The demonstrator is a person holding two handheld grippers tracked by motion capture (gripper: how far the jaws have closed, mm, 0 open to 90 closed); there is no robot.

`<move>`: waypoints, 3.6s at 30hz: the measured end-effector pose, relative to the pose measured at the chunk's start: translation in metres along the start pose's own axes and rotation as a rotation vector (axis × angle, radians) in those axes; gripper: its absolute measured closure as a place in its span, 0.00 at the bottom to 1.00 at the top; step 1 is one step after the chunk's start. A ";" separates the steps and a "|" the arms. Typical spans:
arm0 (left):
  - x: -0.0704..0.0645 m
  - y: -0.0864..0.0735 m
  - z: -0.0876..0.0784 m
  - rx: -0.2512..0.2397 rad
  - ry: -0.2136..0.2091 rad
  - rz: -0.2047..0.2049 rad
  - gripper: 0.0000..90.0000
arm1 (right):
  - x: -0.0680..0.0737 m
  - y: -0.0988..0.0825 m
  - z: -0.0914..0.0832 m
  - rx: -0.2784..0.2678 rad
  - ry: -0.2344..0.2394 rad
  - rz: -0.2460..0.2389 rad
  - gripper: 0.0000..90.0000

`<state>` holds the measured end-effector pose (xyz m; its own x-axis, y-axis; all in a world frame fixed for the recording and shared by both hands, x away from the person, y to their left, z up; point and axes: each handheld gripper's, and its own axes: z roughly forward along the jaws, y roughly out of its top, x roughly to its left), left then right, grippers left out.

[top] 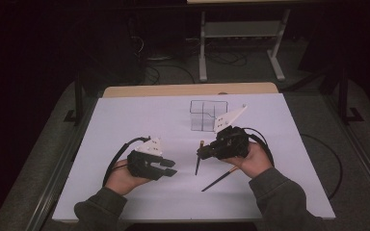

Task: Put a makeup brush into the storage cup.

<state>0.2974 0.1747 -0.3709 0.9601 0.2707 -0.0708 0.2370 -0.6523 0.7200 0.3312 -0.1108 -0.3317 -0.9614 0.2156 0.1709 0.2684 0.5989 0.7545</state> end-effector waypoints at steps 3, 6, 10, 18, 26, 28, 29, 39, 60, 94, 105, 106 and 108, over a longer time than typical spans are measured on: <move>0.000 -0.006 -0.003 -0.010 0.022 -0.014 0.72 | -0.004 -0.001 -0.004 0.007 -0.010 0.012 0.92; 0.001 -0.012 -0.006 -0.016 0.035 -0.019 0.71 | -0.006 -0.001 -0.005 0.017 -0.013 0.020 0.92; -0.001 -0.018 -0.008 0.004 0.055 -0.016 0.68 | -0.011 -0.002 -0.007 0.025 -0.023 0.025 0.92; -0.003 -0.034 -0.010 0.008 0.082 -0.042 0.61 | -0.019 -0.006 -0.013 0.038 -0.046 0.051 0.92; -0.001 -0.041 -0.018 0.002 0.109 -0.052 0.55 | -0.023 -0.007 -0.019 0.037 -0.057 0.046 0.92; -0.001 -0.044 -0.021 0.000 0.114 -0.062 0.55 | -0.023 -0.007 -0.020 0.038 -0.060 0.054 0.92; -0.001 -0.045 -0.022 -0.002 0.119 -0.061 0.54 | -0.024 -0.008 -0.021 0.037 -0.064 0.050 0.92; 0.005 -0.055 -0.027 -0.019 0.154 -0.099 0.46 | -0.032 -0.010 -0.027 0.034 -0.082 0.058 0.92; 0.010 -0.065 -0.036 -0.047 0.183 -0.144 0.44 | -0.057 0.010 -0.039 0.053 -0.114 0.075 0.92; 0.017 -0.074 -0.046 -0.066 0.207 -0.154 0.41 | -0.096 0.066 -0.052 0.088 -0.199 0.069 0.92; 0.018 -0.075 -0.048 -0.074 0.211 -0.159 0.40 | -0.106 0.087 -0.050 0.086 -0.226 0.067 0.92; 0.019 -0.075 -0.049 -0.078 0.212 -0.158 0.40 | -0.107 0.089 -0.050 0.085 -0.228 0.065 0.92; 0.019 -0.076 -0.050 -0.079 0.212 -0.162 0.39 | -0.109 0.096 -0.049 0.081 -0.230 0.063 0.92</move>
<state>0.2899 0.2642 -0.3924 0.8561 0.5145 -0.0490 0.3643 -0.5337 0.7632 0.4590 -0.1150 -0.2467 -0.9061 0.4186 0.0605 0.3402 0.6364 0.6923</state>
